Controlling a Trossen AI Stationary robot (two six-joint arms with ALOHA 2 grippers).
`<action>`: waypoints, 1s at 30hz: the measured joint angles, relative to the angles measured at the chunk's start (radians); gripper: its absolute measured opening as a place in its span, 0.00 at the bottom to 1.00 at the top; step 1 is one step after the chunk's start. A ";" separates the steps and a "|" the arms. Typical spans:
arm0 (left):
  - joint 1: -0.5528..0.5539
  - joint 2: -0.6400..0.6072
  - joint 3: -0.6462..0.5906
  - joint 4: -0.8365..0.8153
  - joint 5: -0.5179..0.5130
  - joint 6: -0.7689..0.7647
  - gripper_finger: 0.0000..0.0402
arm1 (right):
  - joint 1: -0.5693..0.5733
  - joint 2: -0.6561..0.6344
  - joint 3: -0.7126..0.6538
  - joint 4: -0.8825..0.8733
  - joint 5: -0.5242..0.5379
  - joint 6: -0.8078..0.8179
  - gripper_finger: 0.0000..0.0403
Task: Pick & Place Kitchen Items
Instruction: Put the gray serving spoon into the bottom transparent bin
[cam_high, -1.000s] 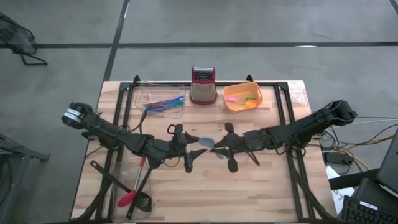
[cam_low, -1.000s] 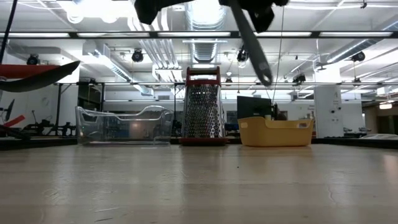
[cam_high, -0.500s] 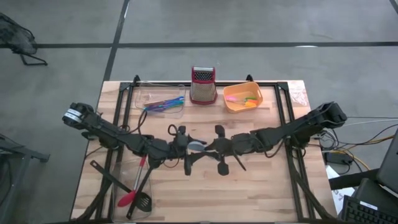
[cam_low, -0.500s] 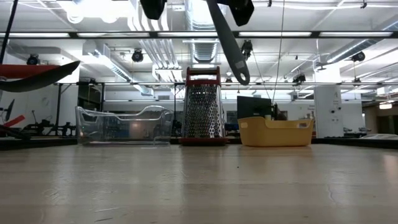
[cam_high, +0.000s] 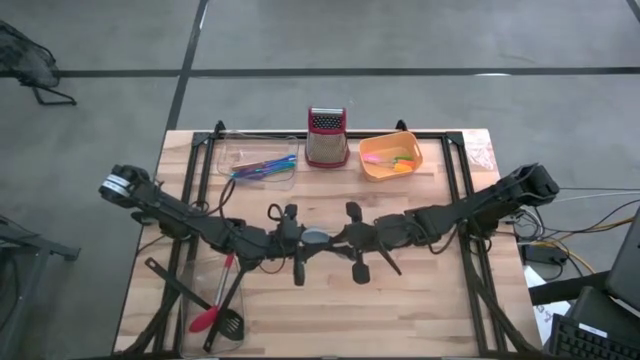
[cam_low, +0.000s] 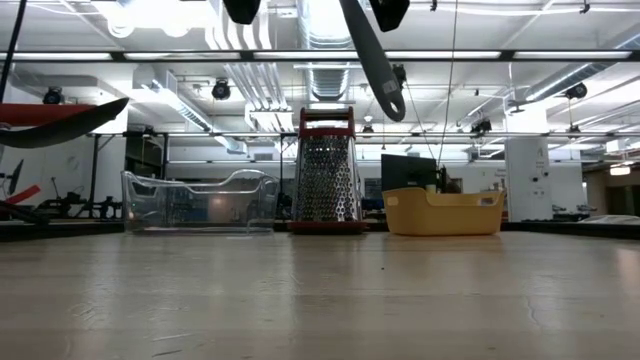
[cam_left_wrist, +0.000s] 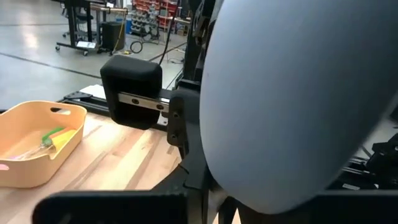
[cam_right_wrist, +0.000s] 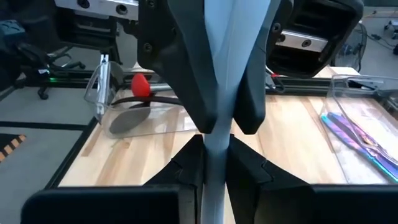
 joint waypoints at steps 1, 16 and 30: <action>-0.001 -0.003 0.003 -0.009 0.001 -0.006 0.11 | 0.000 0.000 0.001 0.000 0.000 -0.002 0.10; -0.083 -0.192 0.304 -1.002 0.056 -0.549 0.11 | -0.002 -0.002 -0.003 -0.058 0.012 -0.076 0.38; -0.326 -0.202 0.462 -1.634 0.354 -1.305 0.11 | -0.002 -0.002 -0.020 -0.139 0.009 -0.125 0.54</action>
